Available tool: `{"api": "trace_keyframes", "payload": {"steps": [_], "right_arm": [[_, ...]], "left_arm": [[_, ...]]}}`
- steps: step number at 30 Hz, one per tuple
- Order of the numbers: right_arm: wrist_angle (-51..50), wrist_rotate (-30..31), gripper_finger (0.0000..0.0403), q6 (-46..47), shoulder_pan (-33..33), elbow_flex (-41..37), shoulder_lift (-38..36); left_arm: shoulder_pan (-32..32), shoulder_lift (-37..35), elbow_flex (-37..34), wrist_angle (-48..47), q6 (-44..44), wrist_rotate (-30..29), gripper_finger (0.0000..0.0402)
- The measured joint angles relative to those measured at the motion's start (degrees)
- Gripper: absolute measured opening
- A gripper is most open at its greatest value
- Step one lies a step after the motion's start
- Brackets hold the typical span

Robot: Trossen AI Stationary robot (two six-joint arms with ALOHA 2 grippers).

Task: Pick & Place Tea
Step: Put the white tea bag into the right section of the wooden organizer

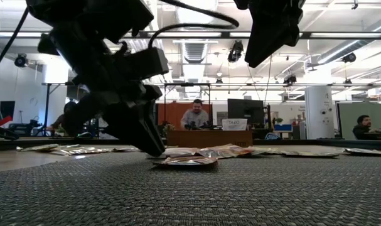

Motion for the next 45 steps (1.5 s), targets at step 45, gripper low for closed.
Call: {"api": "trace_keyframes", "payload": {"steps": [45], "right_arm": [[13.8, 0.3, 0.0114, -22.8, 0.2, 0.0, 0.0]], "left_arm": [[6.9, -22.1, 1.1, -6.1, -14.9, 10.2, 0.0]]}}
